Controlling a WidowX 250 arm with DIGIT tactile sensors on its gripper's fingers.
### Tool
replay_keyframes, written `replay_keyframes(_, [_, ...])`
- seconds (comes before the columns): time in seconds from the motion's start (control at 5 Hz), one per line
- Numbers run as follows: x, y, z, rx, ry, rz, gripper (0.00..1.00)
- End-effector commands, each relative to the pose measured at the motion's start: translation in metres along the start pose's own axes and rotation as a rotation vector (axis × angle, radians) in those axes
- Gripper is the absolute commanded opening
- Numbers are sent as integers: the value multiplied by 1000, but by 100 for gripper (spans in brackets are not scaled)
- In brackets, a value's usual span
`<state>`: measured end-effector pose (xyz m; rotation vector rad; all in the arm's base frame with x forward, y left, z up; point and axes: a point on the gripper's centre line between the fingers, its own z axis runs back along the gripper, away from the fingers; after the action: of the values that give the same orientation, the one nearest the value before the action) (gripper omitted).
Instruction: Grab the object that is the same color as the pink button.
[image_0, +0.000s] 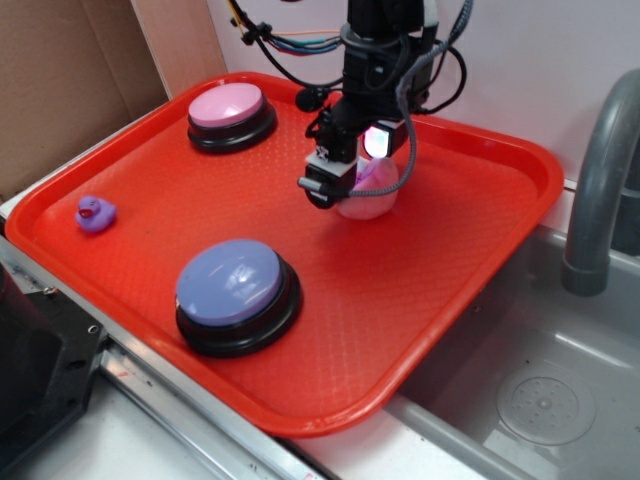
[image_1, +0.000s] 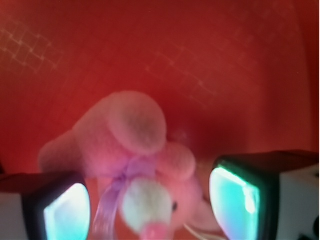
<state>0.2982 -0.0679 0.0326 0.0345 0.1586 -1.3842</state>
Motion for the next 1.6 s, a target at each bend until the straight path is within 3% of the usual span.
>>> replay_keyframes(0.0, [7, -16, -13, -3, -36, 10, 0])
replay_keyframes(0.2, [3, -25, -22, -12, -26, 38, 0])
replay_keyframes(0.4, [-8, -34, 12, 19, -27, 195, 0])
replay_keyframes(0.6, [-16, -36, 60, 67, -18, 438, 0])
replay_keyframes(0.8, [-29, -44, 108, 67, -60, 689, 0])
replay_keyframes(1.0, [-53, -63, 153, 141, -48, 951, 0])
replay_keyframes(1.2, [-70, -85, 199, 137, -61, 1203, 0])
replay_keyframes(1.4, [-75, -100, 204, 129, -46, 1454, 0])
